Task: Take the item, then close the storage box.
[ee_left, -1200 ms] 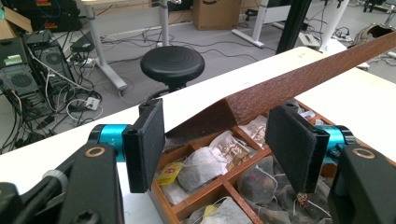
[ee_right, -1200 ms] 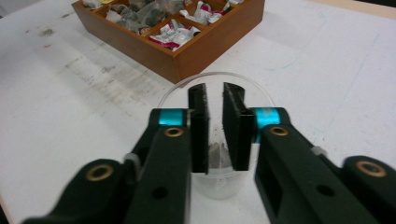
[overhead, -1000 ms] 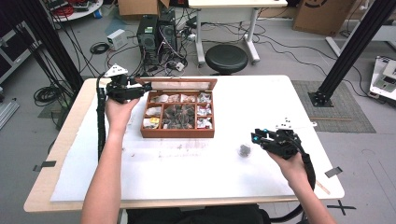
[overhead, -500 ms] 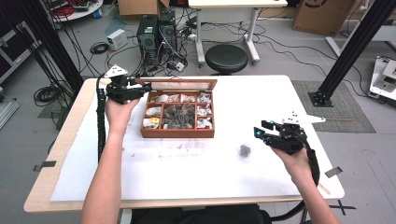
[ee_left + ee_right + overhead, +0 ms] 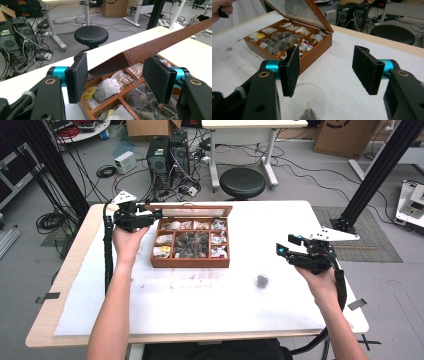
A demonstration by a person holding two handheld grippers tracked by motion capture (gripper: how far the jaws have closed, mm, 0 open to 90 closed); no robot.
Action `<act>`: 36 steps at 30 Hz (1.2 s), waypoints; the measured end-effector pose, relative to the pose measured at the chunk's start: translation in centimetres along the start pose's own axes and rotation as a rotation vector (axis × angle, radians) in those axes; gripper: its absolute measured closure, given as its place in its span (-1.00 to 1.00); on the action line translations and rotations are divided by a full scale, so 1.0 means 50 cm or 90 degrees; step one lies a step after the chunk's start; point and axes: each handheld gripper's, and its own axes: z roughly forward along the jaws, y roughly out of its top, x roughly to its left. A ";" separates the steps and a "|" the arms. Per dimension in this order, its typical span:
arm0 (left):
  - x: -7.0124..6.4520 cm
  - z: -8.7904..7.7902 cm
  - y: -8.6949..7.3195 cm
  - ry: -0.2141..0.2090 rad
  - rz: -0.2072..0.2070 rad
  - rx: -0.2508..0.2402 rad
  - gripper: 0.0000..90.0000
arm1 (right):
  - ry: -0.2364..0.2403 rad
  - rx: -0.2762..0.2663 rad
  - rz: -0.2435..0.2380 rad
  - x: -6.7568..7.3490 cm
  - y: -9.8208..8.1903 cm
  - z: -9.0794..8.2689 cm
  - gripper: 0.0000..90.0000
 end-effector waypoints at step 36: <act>-0.003 -0.003 -0.004 0.000 -0.008 0.005 -0.18 | -0.012 -0.029 0.013 -0.022 0.020 -0.014 -0.37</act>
